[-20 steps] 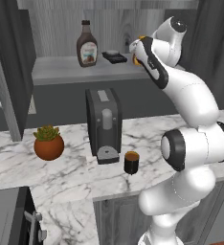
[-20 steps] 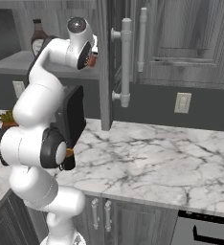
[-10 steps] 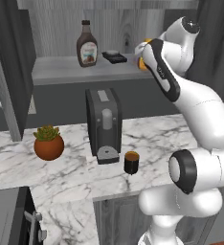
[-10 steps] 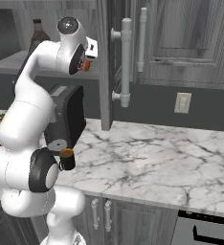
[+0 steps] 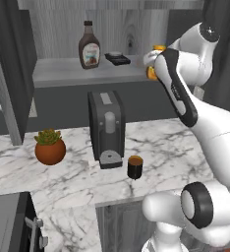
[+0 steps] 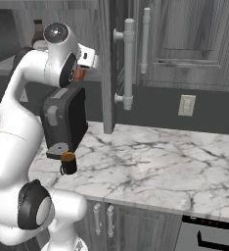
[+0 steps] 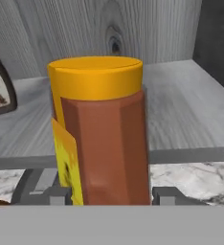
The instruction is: Pick the syrup bottle and honey bottle from the cabinet and place them next to the mug.
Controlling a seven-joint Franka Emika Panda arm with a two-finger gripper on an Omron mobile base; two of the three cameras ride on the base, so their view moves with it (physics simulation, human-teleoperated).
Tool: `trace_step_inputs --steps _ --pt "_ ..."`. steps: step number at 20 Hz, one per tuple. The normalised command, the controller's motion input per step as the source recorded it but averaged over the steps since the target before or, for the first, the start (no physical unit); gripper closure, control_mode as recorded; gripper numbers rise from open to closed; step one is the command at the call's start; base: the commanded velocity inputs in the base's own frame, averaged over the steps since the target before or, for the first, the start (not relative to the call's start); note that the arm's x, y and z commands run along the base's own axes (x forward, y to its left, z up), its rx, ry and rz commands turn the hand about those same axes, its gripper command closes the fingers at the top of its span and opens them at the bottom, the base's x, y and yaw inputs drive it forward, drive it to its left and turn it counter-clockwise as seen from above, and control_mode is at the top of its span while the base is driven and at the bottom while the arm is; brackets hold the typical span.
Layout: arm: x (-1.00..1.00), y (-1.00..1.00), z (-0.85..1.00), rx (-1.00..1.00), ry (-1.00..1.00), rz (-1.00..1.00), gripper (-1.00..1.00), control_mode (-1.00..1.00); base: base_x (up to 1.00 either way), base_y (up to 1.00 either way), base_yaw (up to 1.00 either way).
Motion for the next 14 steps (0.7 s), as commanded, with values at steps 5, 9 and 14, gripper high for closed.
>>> trace_step_inputs --steps 5,9,14 --pt "-0.54 0.1 -0.26 -0.05 0.0 0.0 1.0 -1.0 0.0 0.0 0.0" --pt "-0.42 0.08 -0.48 -0.08 0.03 0.0 1.0 -1.0 0.0 0.0 0.0" --pt "-0.17 0.02 -0.56 -0.1 0.05 0.0 1.0 -1.0 0.0 0.0 0.0"
